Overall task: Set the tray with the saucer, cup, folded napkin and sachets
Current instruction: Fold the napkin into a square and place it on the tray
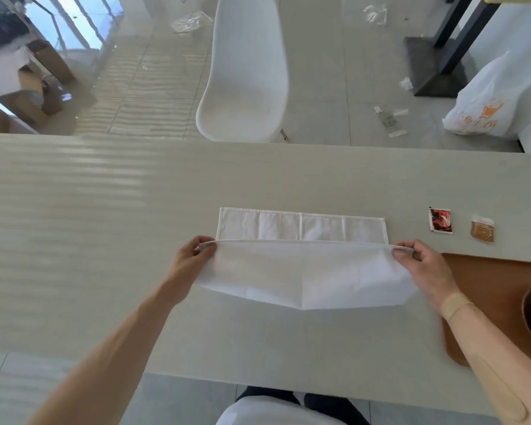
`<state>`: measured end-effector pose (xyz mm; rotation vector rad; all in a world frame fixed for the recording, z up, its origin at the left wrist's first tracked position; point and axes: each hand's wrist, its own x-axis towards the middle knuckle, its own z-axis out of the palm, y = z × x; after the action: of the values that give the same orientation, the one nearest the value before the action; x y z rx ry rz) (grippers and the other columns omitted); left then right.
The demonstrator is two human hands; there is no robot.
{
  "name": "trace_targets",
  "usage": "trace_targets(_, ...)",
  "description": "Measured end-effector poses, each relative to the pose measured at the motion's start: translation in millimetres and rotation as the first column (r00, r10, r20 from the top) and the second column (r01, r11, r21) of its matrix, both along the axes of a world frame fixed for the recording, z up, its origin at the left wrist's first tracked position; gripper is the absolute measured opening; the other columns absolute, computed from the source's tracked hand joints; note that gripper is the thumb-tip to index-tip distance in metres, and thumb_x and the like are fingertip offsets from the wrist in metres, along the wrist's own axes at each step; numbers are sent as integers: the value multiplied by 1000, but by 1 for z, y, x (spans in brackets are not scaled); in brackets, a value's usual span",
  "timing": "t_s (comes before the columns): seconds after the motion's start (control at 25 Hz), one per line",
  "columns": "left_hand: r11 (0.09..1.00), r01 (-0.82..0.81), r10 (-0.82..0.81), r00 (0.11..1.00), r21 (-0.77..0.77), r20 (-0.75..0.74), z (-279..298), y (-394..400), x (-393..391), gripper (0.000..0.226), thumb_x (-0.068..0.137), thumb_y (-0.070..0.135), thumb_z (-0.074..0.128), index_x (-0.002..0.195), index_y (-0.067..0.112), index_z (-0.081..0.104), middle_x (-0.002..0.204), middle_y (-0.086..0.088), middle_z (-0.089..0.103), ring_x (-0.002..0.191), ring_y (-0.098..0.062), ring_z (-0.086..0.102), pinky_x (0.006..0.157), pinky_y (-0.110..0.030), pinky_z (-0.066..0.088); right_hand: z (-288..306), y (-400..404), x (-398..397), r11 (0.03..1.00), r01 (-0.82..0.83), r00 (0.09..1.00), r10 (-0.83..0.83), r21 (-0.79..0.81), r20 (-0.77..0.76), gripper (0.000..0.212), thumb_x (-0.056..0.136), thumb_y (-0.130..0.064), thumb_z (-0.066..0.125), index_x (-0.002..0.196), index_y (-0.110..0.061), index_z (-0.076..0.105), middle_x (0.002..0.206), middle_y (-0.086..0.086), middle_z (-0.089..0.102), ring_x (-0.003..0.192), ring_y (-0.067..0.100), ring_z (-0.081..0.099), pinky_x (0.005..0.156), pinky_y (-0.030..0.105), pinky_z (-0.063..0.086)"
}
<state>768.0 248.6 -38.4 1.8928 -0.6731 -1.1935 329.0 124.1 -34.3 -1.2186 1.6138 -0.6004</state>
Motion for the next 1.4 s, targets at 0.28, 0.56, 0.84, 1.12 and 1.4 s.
trace_targets(0.28,997,-60,62,996,40,-59,-22,-69,16,8,92,24,63,89,22,70,77,4,69,66,-16,60,61,-28,49,-19,-66,19,999,5,994,-10,-48,-113,3,87,-23,67,90,-24,66,93,5,70,85,21,62,79,37,48)
trace_targets(0.56,996,8,-37,938,85,343,-52,-108,12,11,95,26,57,90,19,63,79,4,63,68,-17,56,58,-26,44,-52,-89,29,997,-77,892,66,-7,-447,14,89,-26,61,99,-17,64,90,6,65,82,27,56,72,32,41)
trace_targets(0.84,979,-4,-111,826,202,553,-60,-114,10,14,95,32,53,93,20,60,89,3,63,83,-23,58,65,-31,42,-59,-88,30,994,-106,839,89,0,-537,13,88,-23,62,97,-14,64,94,13,67,81,31,57,69,33,42)
trace_targets(1.12,962,-14,-197,653,272,731,-60,-109,-5,26,97,33,48,118,17,49,119,-10,53,106,-30,49,80,-43,42,-54,-74,41,978,-173,711,45,-113,-702,33,86,-22,65,117,-15,57,119,18,53,103,40,51,76,46,48)
trace_targets(1.4,801,592,-388,400,89,830,-57,-43,-123,43,99,29,44,139,16,47,150,-8,43,141,-29,34,113,-49,30,-58,44,115,735,-642,566,263,-218,-781,50,96,-39,38,140,-16,46,150,10,40,140,37,31,110,58,27)
